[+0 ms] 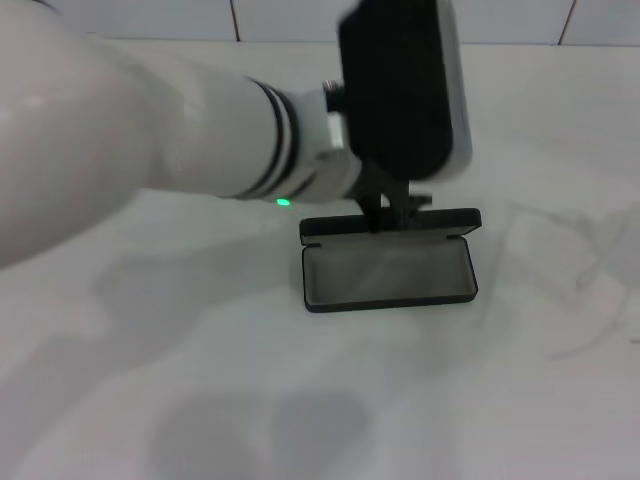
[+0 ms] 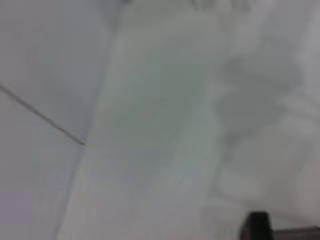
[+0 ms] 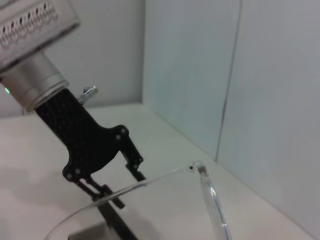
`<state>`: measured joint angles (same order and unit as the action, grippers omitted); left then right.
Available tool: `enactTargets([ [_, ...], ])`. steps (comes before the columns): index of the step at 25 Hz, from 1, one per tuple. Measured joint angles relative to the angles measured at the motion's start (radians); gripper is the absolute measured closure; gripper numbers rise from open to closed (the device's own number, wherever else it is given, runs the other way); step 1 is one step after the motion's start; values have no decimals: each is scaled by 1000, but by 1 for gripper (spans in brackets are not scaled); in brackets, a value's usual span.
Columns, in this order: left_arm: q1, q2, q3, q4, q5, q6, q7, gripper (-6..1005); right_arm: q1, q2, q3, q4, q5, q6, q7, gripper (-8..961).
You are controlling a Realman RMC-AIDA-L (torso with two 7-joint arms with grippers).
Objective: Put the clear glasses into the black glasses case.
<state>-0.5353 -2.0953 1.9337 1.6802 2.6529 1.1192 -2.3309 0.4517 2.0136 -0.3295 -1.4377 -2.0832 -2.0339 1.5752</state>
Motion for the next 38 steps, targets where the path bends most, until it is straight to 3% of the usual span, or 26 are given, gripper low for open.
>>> enactTargets([
  [5, 89, -2, -100, 141, -45, -23, -66, 567, 1, 0, -87, 103, 114, 116, -3, 915],
  [9, 157, -1, -225, 220, -204, -96, -114, 573, 2, -1, -114, 173, 161, 154, -14, 915],
  [12, 211, 3, -333, 234, -467, -144, -32, 605, 6, -8, -122, 287, 235, 162, -53, 915],
  [15, 276, 4, -417, 211, -800, -131, 164, 650, 25, -16, -122, 396, 293, 172, -86, 916],
  [18, 329, 5, -483, 157, -1120, -16, 389, 680, 58, -20, -123, 486, 317, 179, -113, 916],
  [21, 329, 6, -524, 99, -1285, 137, 502, 701, 98, -20, -130, 569, 329, 177, -142, 915],
  [24, 320, 6, -543, 51, -1342, 240, 520, 723, 150, -21, -143, 660, 331, 178, -175, 915],
  [30, 308, 2, -538, -28, -1361, 305, 547, 902, 235, -17, -239, 760, 330, 182, -211, 915],
  [38, 312, 3, -545, -78, -1379, 311, 558, 903, 253, 2, -307, 780, 357, 168, -211, 916],
])
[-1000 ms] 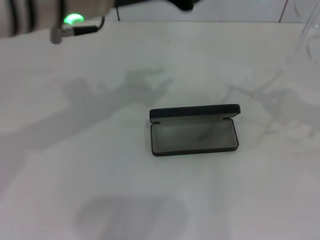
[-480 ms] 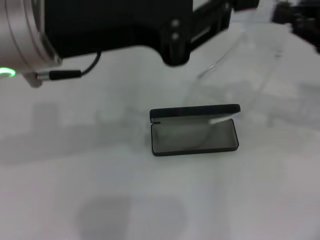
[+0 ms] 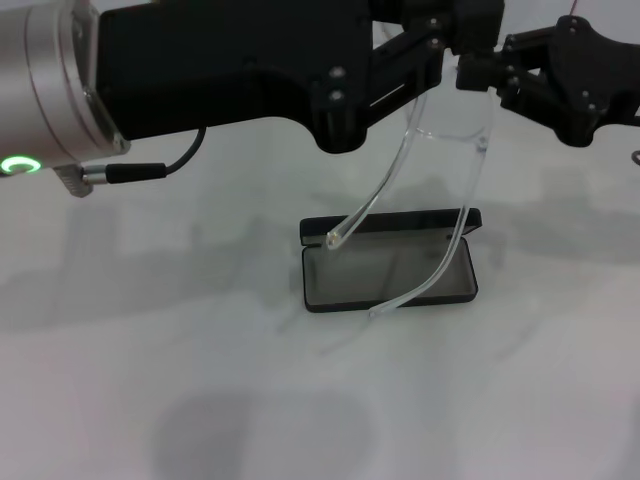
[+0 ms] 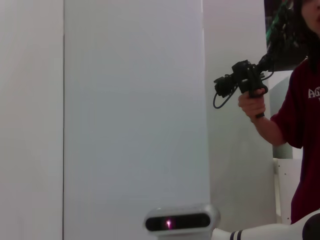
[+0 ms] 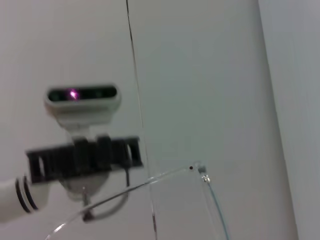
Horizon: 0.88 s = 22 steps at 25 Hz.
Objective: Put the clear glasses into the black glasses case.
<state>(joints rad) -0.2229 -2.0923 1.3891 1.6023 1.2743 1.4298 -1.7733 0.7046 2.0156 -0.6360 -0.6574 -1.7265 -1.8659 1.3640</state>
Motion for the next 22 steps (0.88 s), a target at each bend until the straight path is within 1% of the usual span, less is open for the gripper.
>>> enactTargets([
  [4, -3, 1, -2, -23, 3, 0, 9, 903, -5, -3, 1, 12, 46, -36, 0, 916],
  [11, -11, 2, -2, -52, 4, 0, 32, 902, -10, -8, 7, 11, 79, -76, 6, 916],
  [22, -15, 0, -1, -65, 0, -4, 51, 902, -4, -4, 1, 12, 82, -84, 6, 915],
])
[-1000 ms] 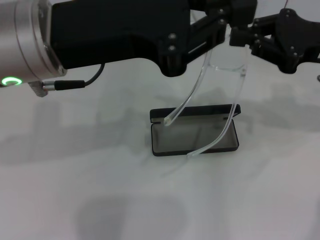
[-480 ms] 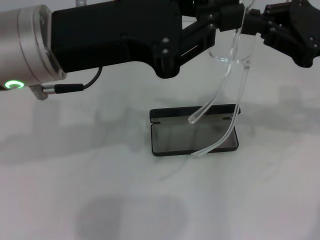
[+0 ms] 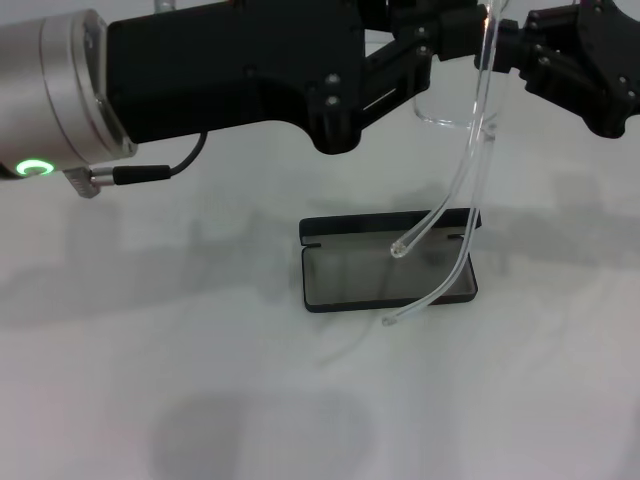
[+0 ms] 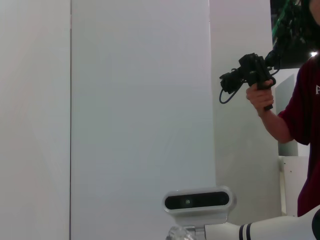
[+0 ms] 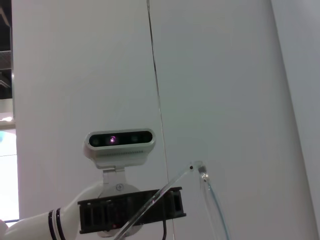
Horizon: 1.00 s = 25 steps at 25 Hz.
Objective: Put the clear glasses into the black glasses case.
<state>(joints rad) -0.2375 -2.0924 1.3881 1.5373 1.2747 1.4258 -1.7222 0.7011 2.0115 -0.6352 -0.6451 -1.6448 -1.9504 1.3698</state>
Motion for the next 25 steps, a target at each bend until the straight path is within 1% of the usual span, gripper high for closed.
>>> enactTargets([
  [7, 1, -1, 1, -20, -8, -3, 12, 904, 1, 1, -1, 0, 0, 2, -5, 916],
  [10, 5, 1, -5, -12, -28, 1, 12, 905, -7, -6, -1, 0, 0, 7, -10, 916],
  [15, 9, 2, -25, 18, -48, 10, 12, 908, -17, -8, -1, 1, -1, 11, -20, 916],
  [19, -8, 3, -17, 18, -61, 47, 9, 909, -12, -1, -5, 3, -7, 29, -36, 916],
  [25, -36, 2, 8, -2, -53, 55, 6, 912, 7, 0, -14, 13, -3, 36, -44, 915],
])
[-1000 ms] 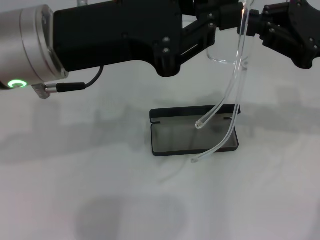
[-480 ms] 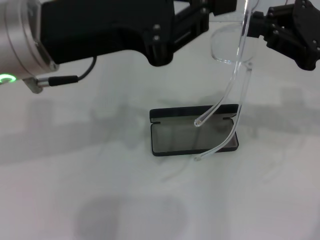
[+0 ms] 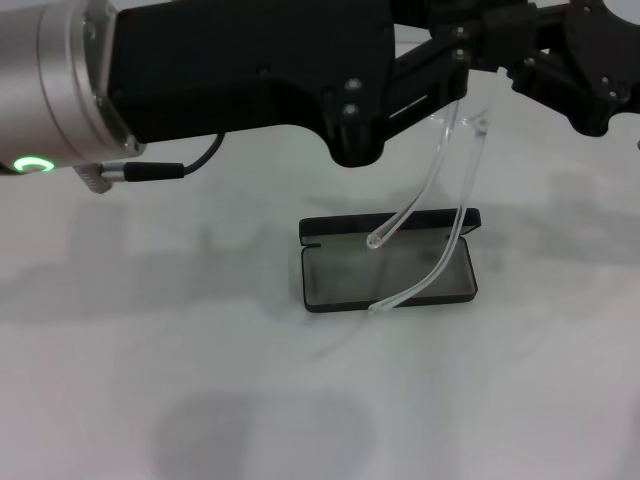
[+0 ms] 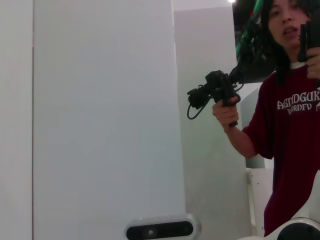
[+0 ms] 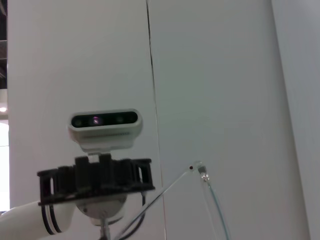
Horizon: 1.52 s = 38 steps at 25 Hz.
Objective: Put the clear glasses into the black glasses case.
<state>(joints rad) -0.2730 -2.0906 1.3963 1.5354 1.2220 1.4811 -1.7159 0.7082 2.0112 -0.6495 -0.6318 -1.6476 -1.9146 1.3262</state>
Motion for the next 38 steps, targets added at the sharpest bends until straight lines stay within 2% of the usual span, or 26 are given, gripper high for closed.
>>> enactTargets([
  [20, -16, 0, -24, -109, 5, -9, 50, 919, 27, 3, -13, 14, 31, -51, -10, 915],
  [38, -17, -2, -23, -128, 2, -19, 85, 919, 33, 3, -15, 23, 39, -52, -10, 915],
])
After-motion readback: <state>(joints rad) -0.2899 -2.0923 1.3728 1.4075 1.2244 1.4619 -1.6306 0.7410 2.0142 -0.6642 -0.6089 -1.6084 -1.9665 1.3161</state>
